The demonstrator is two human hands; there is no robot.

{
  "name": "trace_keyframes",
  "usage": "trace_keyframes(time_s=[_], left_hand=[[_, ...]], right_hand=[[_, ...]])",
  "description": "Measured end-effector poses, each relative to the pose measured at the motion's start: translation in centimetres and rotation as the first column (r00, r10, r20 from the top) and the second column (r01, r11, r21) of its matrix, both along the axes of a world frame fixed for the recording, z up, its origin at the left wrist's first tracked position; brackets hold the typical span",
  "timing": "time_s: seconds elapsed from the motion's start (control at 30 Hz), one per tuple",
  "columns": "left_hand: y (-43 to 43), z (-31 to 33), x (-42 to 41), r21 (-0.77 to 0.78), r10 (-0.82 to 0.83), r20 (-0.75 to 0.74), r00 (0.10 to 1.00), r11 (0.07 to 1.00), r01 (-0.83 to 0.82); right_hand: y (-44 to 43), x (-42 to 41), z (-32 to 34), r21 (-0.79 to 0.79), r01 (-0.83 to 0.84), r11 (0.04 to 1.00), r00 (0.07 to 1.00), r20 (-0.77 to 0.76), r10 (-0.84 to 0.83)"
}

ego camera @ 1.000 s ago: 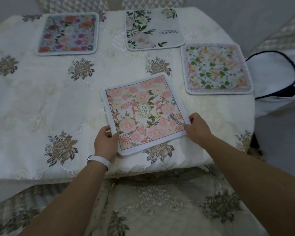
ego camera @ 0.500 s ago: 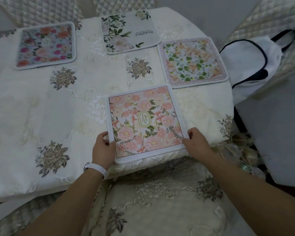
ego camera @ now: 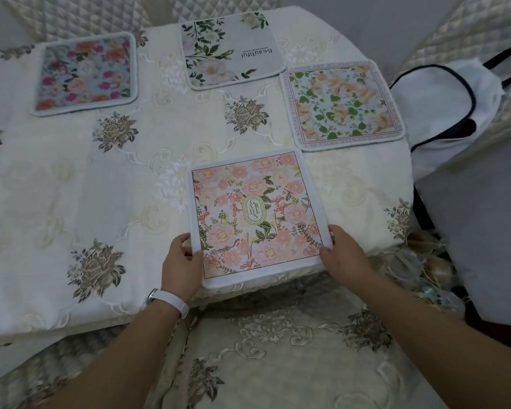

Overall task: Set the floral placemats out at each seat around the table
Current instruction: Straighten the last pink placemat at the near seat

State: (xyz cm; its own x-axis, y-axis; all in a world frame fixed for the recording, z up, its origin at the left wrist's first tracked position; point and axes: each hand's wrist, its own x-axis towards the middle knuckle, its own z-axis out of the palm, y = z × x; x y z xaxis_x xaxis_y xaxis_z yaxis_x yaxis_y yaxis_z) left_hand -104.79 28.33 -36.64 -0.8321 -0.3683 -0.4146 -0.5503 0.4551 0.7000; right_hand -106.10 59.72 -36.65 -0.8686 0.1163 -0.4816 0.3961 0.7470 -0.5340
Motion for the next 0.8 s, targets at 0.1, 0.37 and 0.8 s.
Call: trace_keyframes(time_s=[0.1, 0.37, 0.8], left_hand=[[-0.2, 0.1, 0.3, -0.072, -0.019, -0.045, 0.999, 0.997, 0.016], [-2.8, -1.3, 1.9, -0.431, -0.558, 0.111, 0.822, 0.718, 0.546], [-3.9, -2.1, 2.5, -0.469, -0.688, 0.154, 0.709, 0.581, 0.665]], right_hand=[[0.2, 0.4, -0.2, 0.215, -0.130, 0.968, 0.989, -0.042, 0.142], [1.4, 0.5, -0.2, 0.344, -0.397, 0.851, 0.898, -0.047, 0.438], [2.0, 0.8, 0.0, 0.355, -0.452, 0.818, 0.861, -0.065, 0.504]])
